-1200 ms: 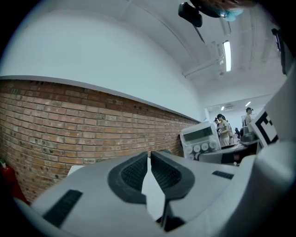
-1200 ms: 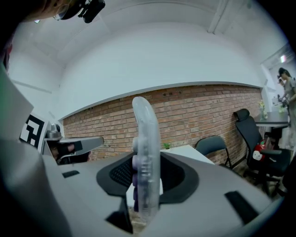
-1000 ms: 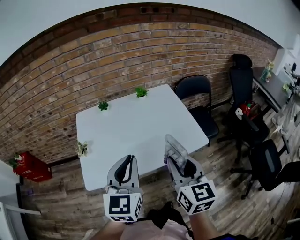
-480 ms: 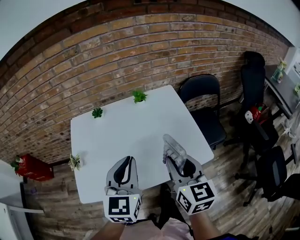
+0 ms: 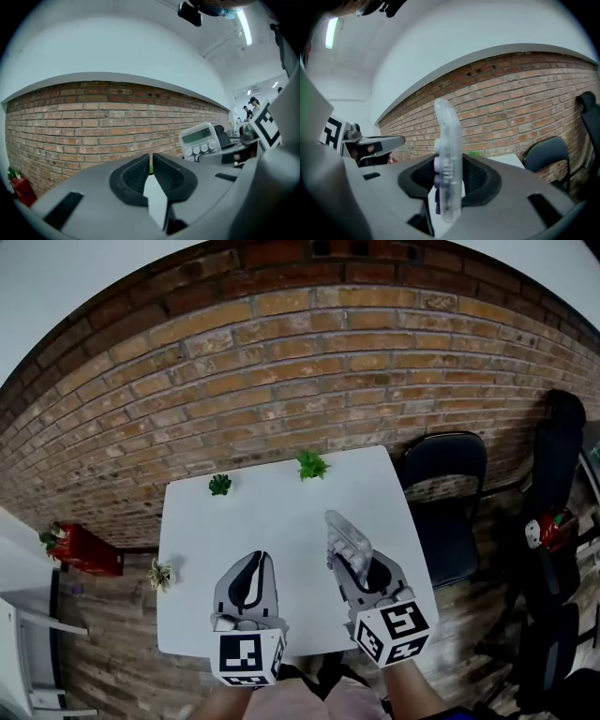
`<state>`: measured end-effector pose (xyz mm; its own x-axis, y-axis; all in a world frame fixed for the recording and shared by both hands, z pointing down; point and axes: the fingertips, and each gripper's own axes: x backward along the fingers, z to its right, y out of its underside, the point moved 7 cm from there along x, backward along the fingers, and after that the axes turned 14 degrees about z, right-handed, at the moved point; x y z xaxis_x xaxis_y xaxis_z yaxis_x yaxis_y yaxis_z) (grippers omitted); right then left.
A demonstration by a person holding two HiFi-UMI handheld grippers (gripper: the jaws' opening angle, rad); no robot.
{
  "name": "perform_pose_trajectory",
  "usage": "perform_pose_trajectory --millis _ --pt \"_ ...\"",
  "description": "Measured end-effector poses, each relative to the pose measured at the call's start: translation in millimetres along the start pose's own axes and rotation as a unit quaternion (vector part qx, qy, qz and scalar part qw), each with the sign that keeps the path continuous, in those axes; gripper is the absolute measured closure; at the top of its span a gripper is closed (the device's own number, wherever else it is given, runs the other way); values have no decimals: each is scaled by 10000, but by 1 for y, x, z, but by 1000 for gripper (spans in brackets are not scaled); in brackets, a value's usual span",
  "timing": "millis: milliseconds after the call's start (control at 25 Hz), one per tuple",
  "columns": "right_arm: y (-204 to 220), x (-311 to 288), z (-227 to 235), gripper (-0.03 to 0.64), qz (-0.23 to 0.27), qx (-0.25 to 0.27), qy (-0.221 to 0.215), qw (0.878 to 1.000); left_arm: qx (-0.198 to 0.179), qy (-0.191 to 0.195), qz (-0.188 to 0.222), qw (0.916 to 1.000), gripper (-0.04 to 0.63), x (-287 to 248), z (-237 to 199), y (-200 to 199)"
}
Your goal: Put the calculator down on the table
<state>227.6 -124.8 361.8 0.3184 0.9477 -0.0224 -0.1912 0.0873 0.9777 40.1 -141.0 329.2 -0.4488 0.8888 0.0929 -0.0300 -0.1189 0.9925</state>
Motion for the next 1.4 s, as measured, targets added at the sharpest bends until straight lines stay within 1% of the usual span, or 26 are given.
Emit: perform_pose_trajectory --millis 200,400,520,680,880,1040,1160,1280,1400 --pt "-18 -42 -7 483 33 184 -660 9976 -85 -608 173 9980 566 -9 -21 -11" --pt "-18 -72 -20 483 -51 269 -1014 9945 -90 -977 288 9948 566 -9 -43 -13" --pt "-13 -91 -28 483 -151 302 -1184 9924 -78 -1167 255 9928 566 -10 -58 -9" --pt "2 -112 -39 483 -344 240 -1337 9901 -97 -1268 130 9918 566 -10 -79 3" --pt "22 -132 -43 483 -616 197 -1328 9890 34 -1353 48 9908 566 -18 -99 11" --pt "42 -144 -42 483 -895 98 -1223 9884 89 -1252 -182 9919 566 -24 -109 27" --pt "62 -152 -39 483 -1151 -18 -1125 9870 191 -1209 -265 9921 566 -31 -115 40" --pt "86 -158 -36 483 -1466 -163 -999 9840 270 -1135 -493 9920 566 -33 -122 57" --pt "111 -160 -33 483 -1882 -362 -800 9782 350 -1056 -779 9907 566 -33 -130 77"
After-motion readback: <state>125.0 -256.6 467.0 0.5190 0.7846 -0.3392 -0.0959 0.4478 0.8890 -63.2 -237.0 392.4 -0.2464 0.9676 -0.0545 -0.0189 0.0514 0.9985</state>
